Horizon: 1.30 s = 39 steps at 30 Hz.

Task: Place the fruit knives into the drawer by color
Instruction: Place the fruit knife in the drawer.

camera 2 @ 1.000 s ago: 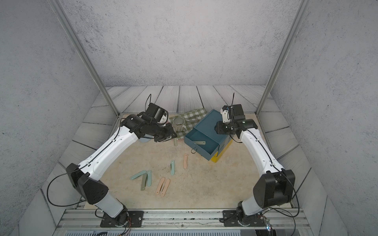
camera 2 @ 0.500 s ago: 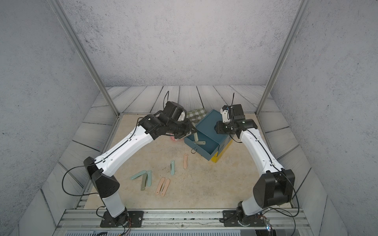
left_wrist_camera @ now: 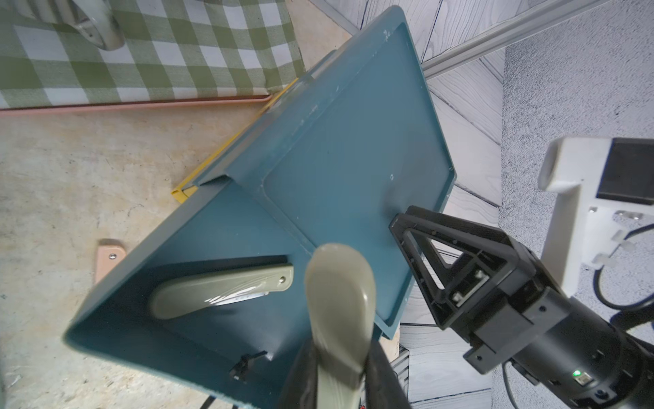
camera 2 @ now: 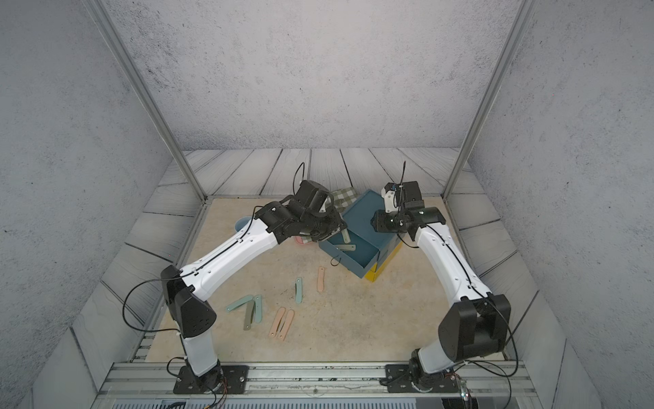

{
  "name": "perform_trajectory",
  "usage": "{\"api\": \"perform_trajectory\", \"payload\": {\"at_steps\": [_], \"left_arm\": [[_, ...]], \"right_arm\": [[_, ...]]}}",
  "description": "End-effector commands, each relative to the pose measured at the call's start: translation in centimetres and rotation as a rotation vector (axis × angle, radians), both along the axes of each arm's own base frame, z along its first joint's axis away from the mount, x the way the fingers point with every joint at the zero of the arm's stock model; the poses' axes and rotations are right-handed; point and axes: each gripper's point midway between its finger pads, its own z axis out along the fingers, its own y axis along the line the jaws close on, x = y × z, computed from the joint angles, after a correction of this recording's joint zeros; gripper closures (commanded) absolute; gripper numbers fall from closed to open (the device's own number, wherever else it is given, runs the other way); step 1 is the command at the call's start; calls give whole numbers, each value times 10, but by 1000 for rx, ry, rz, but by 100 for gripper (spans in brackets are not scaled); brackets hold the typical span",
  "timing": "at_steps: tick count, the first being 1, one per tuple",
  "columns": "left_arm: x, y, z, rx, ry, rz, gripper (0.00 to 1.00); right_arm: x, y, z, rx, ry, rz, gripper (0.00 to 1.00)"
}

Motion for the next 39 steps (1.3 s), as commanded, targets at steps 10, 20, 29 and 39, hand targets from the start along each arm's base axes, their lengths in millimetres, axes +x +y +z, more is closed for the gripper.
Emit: {"api": "perform_trajectory", "payload": {"at_steps": [10,20,29,39], "left_arm": [[4,-9,-35,30,53,7,100],[3,-7,-44,45,68,16,95],[3,-6,-48,51,77,21,85],[4,-7,-51,53,87,23,74]], "right_arm": [[-64,-16,-88,-91,414,-27,58],[-63,-16,-87,-92,412,-25,58],[-63,-17,-88,-98,410,-29,58],[-64,-18,-88,-102,411,-26,57]]}}
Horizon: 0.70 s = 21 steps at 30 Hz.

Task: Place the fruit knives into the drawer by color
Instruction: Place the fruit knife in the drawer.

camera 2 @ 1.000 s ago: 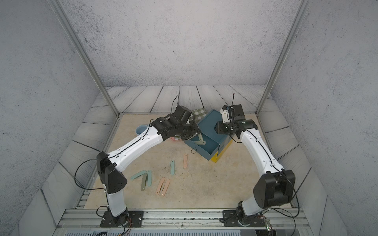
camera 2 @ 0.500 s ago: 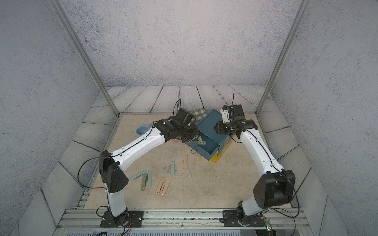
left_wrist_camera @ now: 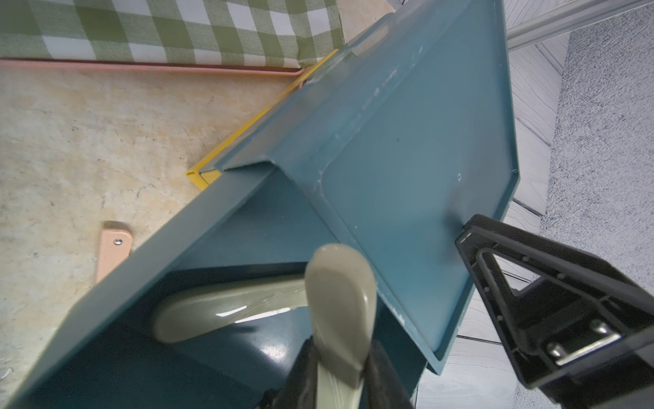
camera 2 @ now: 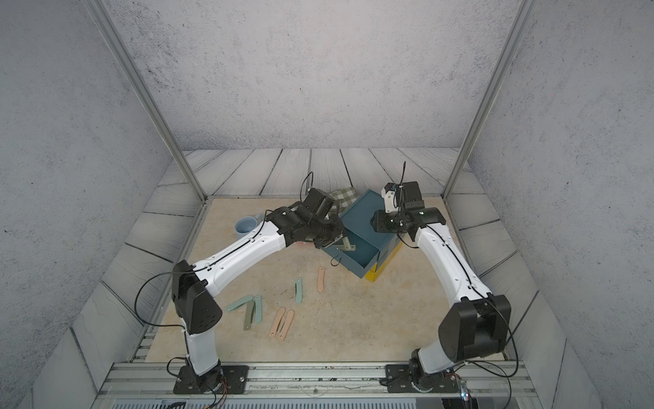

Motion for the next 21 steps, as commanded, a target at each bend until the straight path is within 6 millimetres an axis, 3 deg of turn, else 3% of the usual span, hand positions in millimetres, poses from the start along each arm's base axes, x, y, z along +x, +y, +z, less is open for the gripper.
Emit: {"api": "perform_trajectory", "payload": {"at_steps": [1,6,12,17,21], "left_arm": [[1,-2,-8,13,6,0,73],[1,-4,-8,11,8,-3,71],[4,-4,9,7,-27,-13,70],[5,9,60,52,-151,-51,70],[-6,35,99,138,-259,-108,70]], "right_arm": [[-64,-18,-88,-103,413,-27,57],[-63,-17,-87,-103,410,-25,57],[-63,-18,-87,-104,411,-27,57],[-62,-19,-85,-107,405,-29,57],[-61,-19,-84,-113,403,-30,57]]}}
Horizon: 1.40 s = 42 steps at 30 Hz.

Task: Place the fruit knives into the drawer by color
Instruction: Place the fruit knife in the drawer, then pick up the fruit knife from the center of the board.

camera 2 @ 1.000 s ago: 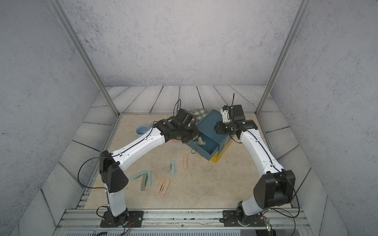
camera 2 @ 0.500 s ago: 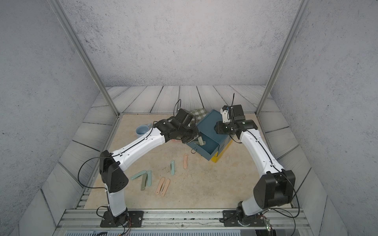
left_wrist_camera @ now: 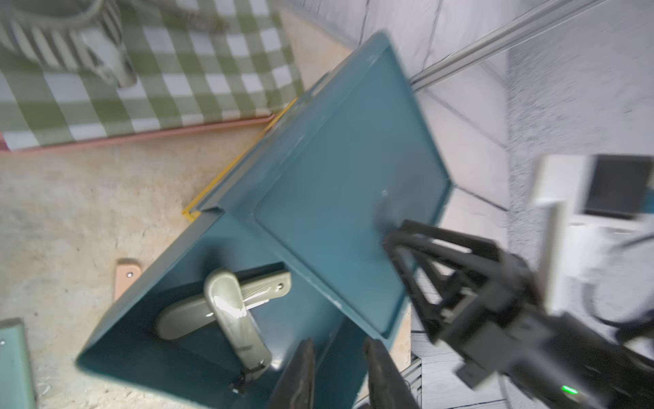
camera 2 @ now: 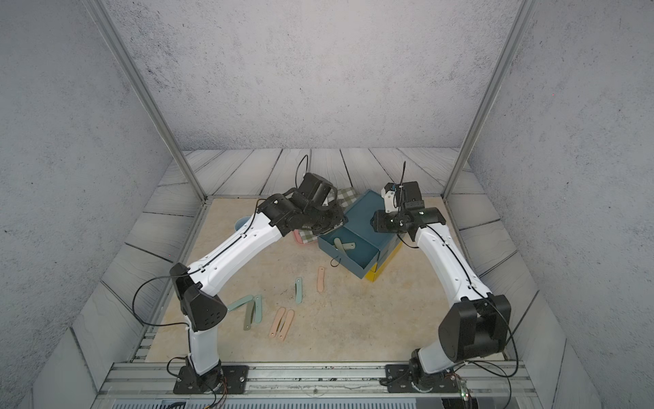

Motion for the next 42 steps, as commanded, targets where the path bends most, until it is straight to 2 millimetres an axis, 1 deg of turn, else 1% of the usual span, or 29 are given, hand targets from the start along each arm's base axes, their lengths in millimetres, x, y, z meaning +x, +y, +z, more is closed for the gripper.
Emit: {"api": "perform_trajectory", "payload": {"at_steps": [1,2,4,7,11,14,17,19,21,23,26,28,34,42], "left_arm": [[-20,39,22,167,-95,-61,70],[-27,53,23,222,-110,-76,70],[-41,83,11,350,-114,-103,70],[-66,137,-23,535,-73,-120,66],[-102,216,-76,744,27,-46,61],[-125,257,-120,759,143,32,60],[-142,288,-162,745,248,123,58],[-151,303,-190,771,308,159,56],[-160,315,-218,828,379,176,56],[-168,325,-240,878,446,194,56],[-171,325,-266,886,511,176,56],[-168,320,-279,858,535,158,56],[-159,313,-296,823,538,116,56],[-151,313,-302,782,550,102,56]], "right_arm": [[-62,-20,-84,-114,406,-30,57],[-62,-20,-83,-115,404,-29,57],[-62,-21,-81,-120,399,-29,57],[-63,-22,-78,-125,393,-31,57],[-65,-22,-76,-126,389,-30,57],[-65,-22,-74,-121,383,-30,56],[-66,-21,-73,-117,382,-29,56],[-66,-21,-73,-112,382,-29,56],[-65,-20,-73,-108,381,-25,56],[-65,-19,-72,-106,383,-24,56],[-65,-20,-72,-108,380,-24,56],[-66,-20,-72,-110,382,-22,56],[-66,-21,-74,-115,387,-23,56],[-65,-20,-78,-115,396,-24,56]]}}
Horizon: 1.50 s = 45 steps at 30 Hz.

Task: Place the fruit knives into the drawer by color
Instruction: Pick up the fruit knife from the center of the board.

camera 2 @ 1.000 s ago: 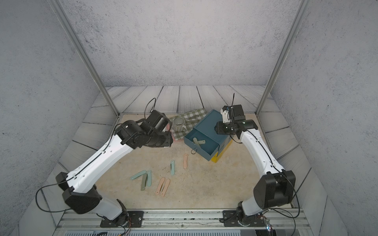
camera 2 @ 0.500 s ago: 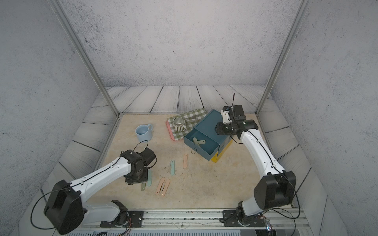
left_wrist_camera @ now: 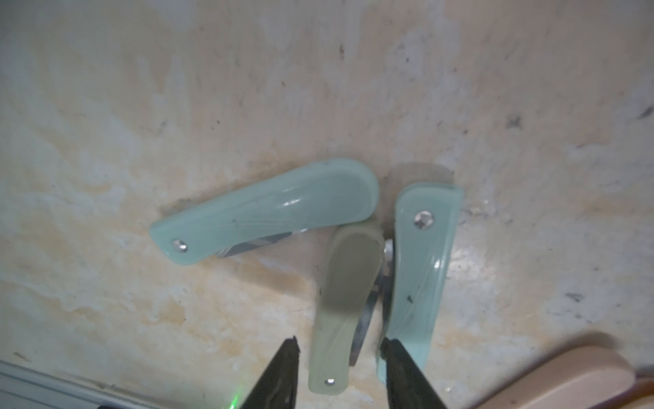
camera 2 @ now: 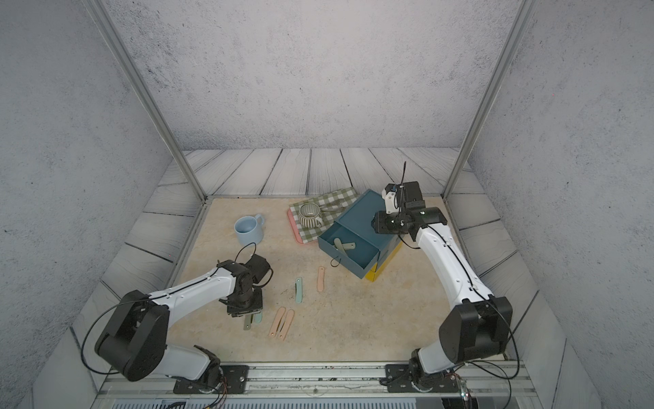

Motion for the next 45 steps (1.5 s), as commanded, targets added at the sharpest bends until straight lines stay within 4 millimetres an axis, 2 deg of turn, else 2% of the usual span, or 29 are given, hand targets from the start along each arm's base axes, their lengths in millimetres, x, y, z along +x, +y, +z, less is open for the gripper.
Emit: {"api": "perform_trajectory", "payload": {"at_steps": [1,27,34,45], "left_arm": [[1,2,-3,-7,20,-17,56],[-14,12,-16,6,97,-12,58],[-13,11,-16,-2,93,-10,58],[-14,-1,-32,-58,139,-22,60]], "right_arm": [[-58,-17,-79,-102,378,-25,56],[-58,-17,-82,-101,384,-26,56],[-57,-17,-79,-98,375,-26,56],[-56,-17,-76,-100,370,-29,56]]}}
